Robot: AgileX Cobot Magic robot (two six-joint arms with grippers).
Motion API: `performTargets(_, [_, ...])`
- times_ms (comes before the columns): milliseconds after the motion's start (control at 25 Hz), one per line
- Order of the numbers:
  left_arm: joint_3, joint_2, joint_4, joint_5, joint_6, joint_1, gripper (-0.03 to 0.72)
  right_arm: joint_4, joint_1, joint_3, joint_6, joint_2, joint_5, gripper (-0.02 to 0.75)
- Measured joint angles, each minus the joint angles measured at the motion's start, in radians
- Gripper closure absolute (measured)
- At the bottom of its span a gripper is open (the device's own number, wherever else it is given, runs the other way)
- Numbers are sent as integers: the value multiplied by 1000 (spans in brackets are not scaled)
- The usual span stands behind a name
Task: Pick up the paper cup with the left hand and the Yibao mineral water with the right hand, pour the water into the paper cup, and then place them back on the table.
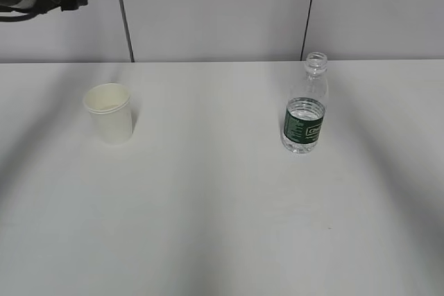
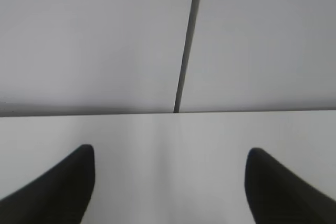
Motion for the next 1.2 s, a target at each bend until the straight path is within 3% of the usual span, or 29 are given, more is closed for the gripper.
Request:
performTargets(120, [-77,0,-9,141,0,0,158,0,-4,-28,0,0,72,146])
performTargets(160, [-96,0,-11,183,0,0,158,0,-6,-67,0,0,169,147])
performTargets(400, [-173,-2,-13,371,-1,0,158,0,-9,-118,0,0,293,147])
performTargets(1200, [-208,14,-19,740,-1,0,174,4,-28,-168,10,0,614,150])
